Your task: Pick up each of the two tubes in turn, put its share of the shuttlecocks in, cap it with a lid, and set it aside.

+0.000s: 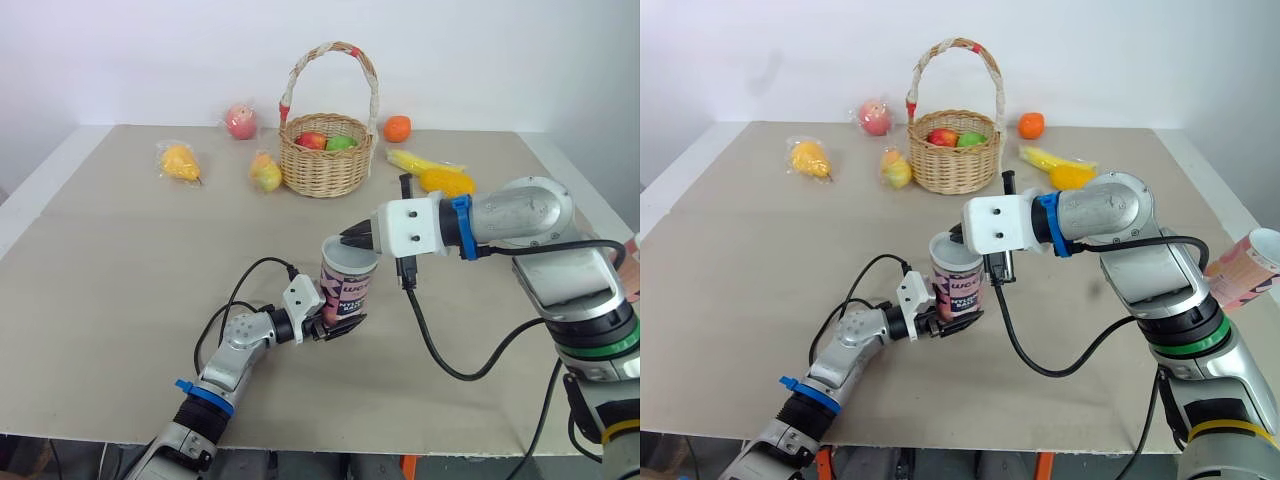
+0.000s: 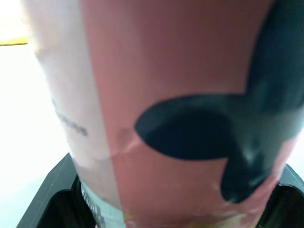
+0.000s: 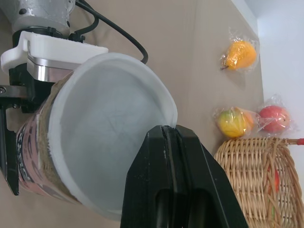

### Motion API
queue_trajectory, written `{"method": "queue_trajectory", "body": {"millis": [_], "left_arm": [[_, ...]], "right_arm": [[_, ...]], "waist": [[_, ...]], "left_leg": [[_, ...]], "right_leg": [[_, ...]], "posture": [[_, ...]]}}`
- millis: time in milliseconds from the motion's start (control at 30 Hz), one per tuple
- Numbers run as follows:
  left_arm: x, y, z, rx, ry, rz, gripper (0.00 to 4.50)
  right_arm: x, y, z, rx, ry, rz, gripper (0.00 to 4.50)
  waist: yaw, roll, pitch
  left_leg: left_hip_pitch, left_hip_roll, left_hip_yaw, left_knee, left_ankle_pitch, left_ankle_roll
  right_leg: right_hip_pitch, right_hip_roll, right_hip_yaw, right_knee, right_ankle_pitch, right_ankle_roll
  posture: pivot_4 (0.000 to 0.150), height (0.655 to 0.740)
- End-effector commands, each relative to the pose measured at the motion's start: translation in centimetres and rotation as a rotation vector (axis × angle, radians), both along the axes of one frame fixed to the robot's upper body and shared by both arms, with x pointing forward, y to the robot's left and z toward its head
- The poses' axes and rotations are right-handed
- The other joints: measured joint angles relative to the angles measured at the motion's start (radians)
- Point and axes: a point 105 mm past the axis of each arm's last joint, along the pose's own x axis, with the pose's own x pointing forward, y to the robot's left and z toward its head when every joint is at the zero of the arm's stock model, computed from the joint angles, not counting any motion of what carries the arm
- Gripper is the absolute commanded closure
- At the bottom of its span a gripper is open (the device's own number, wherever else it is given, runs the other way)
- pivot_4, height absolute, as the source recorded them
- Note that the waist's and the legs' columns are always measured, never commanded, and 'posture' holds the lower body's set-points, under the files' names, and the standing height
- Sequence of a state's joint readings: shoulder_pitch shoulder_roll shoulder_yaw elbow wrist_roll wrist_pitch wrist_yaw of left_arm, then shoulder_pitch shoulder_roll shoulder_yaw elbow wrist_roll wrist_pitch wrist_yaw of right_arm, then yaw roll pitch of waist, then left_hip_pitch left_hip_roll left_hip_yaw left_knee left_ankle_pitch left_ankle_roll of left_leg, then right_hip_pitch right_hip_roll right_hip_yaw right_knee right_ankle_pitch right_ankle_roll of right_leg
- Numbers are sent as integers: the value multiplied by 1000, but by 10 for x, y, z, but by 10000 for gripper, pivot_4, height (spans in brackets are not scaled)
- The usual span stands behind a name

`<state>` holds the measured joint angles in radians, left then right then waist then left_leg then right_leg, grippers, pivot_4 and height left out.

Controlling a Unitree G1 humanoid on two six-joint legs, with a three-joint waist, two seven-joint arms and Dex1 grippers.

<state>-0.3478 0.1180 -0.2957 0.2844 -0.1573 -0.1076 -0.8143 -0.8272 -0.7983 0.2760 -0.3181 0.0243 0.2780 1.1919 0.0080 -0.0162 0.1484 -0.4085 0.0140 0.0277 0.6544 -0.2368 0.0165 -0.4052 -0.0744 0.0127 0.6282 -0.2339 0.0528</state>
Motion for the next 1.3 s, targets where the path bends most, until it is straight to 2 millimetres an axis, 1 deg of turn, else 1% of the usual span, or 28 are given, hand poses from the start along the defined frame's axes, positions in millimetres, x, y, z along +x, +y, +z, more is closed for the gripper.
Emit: {"method": "queue_trajectory", "body": {"millis": [33, 267, 433, 633, 800, 1133, 1300], "left_arm": [[1, 11, -32, 68, 112, 46, 10831], [1, 11, -32, 69, 111, 48, 10831], [1, 12, -32, 68, 112, 48, 10831], [1, 11, -32, 67, 113, 47, 10831], [1, 11, -32, 66, 115, 44, 10831], [1, 12, -32, 70, 113, 46, 10831], [1, 12, -32, 68, 113, 46, 10831]], "right_arm": [[5, -5, -1, -48, -41, -36, 45000], [3, 2, -11, -42, -30, -17, 45000], [3, 9, -10, -1, -38, -11, 45000], [-1, 10, -17, 0, -23, -11, 45000], [-2, 10, -23, -9, -23, -16, 45000], [-5, 17, -39, -14, -8, -5, 45000], [-5, 17, -43, -20, -2, -8, 45000]], "waist": [[0, 0, 0], [0, 0, 0], [0, 0, 0], [0, 0, 0], [0, 0, -1], [0, 0, -2], [0, 0, -3]], "left_leg": [[0, 0, 0, 0, 0, 0], [1, 0, 0, 0, 0, 0], [2, 1, 0, 0, 0, 0], [3, 3, 0, 0, 0, 0], [3, 3, 0, 0, 0, 0], [3, 4, 0, 0, 0, 0], [4, 4, 0, 0, 0, 0]], "right_leg": [[0, 0, 0, 0, 0, 0], [0, 1, 0, 0, 0, 0], [0, 0, -2, 0, 2, 0], [0, 0, -12, 0, 3, -2], [0, 0, -12, 0, 3, -2], [0, 0, -13, 0, 3, -2], [0, 0, -14, 0, 3, -2]], "posture": [[1500, 7400], [1500, 7400], [1500, 7400], [1500, 7400], [1500, 7400], [1500, 7400], [1500, 7400]]}}
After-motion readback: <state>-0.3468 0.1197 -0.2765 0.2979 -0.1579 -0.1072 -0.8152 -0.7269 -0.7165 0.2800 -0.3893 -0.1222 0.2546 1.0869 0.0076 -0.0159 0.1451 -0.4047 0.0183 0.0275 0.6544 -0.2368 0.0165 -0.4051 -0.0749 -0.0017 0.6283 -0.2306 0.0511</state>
